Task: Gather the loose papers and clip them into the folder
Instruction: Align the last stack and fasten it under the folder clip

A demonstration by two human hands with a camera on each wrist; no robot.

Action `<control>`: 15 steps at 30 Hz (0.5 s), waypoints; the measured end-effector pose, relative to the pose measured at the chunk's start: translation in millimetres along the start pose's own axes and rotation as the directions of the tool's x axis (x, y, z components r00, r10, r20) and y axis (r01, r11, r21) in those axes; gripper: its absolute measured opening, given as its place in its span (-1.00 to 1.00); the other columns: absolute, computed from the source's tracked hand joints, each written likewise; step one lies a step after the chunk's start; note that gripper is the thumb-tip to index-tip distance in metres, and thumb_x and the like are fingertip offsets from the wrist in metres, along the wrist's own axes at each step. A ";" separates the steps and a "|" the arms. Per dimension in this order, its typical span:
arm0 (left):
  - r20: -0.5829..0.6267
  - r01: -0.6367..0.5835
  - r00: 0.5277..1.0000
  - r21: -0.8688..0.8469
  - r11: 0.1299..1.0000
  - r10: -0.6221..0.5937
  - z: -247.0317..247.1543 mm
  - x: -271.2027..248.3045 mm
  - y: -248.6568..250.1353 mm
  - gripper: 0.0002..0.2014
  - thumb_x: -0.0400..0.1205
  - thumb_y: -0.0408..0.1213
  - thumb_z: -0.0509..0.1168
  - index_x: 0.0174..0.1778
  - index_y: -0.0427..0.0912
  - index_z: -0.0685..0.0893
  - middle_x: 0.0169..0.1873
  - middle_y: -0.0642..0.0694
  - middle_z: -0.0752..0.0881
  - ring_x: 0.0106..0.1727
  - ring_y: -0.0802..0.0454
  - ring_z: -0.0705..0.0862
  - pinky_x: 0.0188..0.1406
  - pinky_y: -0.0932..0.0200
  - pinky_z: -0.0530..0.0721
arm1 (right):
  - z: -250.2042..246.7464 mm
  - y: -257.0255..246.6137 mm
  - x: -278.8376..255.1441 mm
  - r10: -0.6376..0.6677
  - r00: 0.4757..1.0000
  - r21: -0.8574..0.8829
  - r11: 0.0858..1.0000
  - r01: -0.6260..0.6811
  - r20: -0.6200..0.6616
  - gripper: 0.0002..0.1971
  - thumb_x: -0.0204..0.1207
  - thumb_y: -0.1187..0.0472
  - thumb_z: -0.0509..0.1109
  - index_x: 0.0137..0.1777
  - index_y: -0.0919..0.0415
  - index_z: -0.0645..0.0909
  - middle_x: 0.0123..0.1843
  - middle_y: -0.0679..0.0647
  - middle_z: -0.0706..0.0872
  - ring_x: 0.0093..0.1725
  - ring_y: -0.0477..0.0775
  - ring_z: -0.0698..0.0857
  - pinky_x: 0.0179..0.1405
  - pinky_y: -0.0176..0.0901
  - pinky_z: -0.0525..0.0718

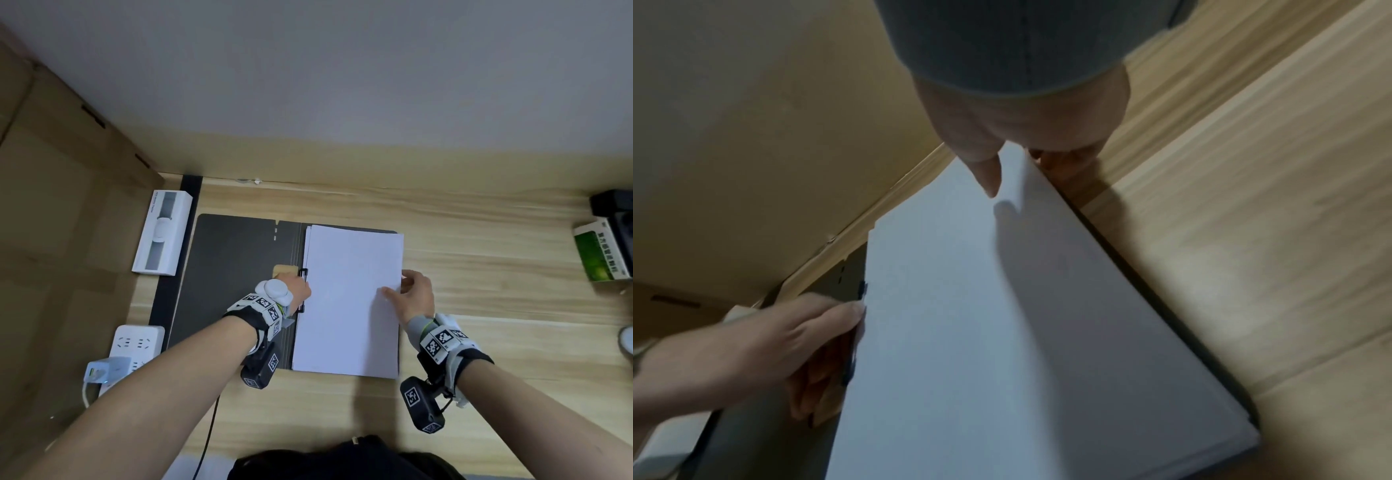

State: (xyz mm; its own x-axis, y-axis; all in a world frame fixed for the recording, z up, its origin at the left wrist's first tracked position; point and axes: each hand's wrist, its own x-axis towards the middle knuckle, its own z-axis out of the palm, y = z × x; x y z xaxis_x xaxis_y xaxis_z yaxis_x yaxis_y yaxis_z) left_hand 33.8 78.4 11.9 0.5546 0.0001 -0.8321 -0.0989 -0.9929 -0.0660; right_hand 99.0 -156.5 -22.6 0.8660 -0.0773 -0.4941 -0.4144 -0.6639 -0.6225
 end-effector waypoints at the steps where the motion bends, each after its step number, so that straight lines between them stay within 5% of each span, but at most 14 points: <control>1: 0.031 -0.006 1.000 0.035 0.999 0.005 0.1 1.0 -0.7 -0.69 0.59 -0.58 0.24 0.25 -0.37 0.64 0.17 -0.23 0.72 0.09 -0.08 0.71 -0.15 0.16 0.51 | -0.5 3.4 2.2 0.016 1.000 -0.002 1.000 -0.016 0.002 -0.45 0.21 0.09 0.61 0.23 0.12 0.62 0.10 0.09 0.70 0.00 0.11 0.74 0.07 0.05 0.74; 4: 0.046 -0.067 0.997 0.150 0.986 0.061 3.0 1.6 -0.1 -0.71 0.58 -0.60 0.25 0.18 -0.35 0.68 -0.10 -0.15 0.71 0.08 -0.06 0.72 -0.22 0.23 0.46 | 1.7 11.8 7.1 0.114 0.987 0.080 0.989 -0.124 0.113 -0.51 0.27 0.21 0.62 0.23 0.17 0.66 0.04 0.09 0.80 0.01 0.17 0.79 0.10 0.10 0.77; 7: 0.025 -0.057 0.998 0.184 0.981 0.054 1.4 -4.8 1.1 -0.77 0.59 -0.62 0.23 0.05 -0.28 0.66 -0.07 -0.19 0.65 0.18 -0.11 0.72 -0.36 0.26 0.41 | 2.3 12.5 10.1 0.153 0.980 0.130 0.977 -0.169 0.128 -0.54 0.30 0.28 0.62 0.22 0.21 0.67 0.02 0.10 0.80 -0.01 0.17 0.79 0.03 -0.01 0.75; 9: -0.014 -0.054 0.998 0.108 0.993 0.055 3.0 -2.6 0.3 -0.81 0.66 -0.51 0.20 -0.18 -0.14 0.57 -0.01 -0.16 0.70 0.17 -0.12 0.69 -0.16 0.17 0.40 | 1.0 7.4 11.6 0.182 0.974 0.162 0.966 -0.203 0.134 -0.59 0.30 0.28 0.63 0.16 0.18 0.66 -0.02 0.09 0.78 -0.06 0.16 0.77 0.02 -0.04 0.74; 12: -0.013 -0.022 1.000 -0.082 0.996 0.021 6.0 5.9 -1.7 -0.67 0.71 -0.42 0.16 -0.40 -0.11 0.37 -0.37 -0.03 0.44 -0.13 -0.03 0.52 -0.06 0.18 0.30 | -1.3 -0.6 12.8 0.191 0.972 0.151 0.966 -0.211 0.135 -0.63 0.31 0.24 0.62 0.10 0.14 0.64 -0.06 0.05 0.76 -0.07 0.14 0.76 -0.02 -0.07 0.71; 15: -0.007 -0.003 1.000 -0.092 0.996 0.002 9.6 7.8 -0.4 -0.82 0.68 -0.49 0.18 -0.21 -0.27 0.61 -0.09 -0.13 0.67 0.00 -0.07 0.66 -0.10 0.15 0.37 | -4.3 -1.4 13.0 0.177 0.977 0.177 0.964 -0.197 0.122 -0.66 0.32 0.28 0.59 0.08 0.18 0.63 -0.08 0.04 0.75 -0.13 0.11 0.73 -0.13 -0.12 0.64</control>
State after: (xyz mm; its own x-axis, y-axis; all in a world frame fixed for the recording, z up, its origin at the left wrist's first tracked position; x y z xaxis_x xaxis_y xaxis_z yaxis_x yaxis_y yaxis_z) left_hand 30.2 79.9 0.2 0.5599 -0.0029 -0.8286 -0.0237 -0.9996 -0.0125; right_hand 112.0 -159.8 -25.6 0.7381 -0.1025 -0.6669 -0.6198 -0.4936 -0.6101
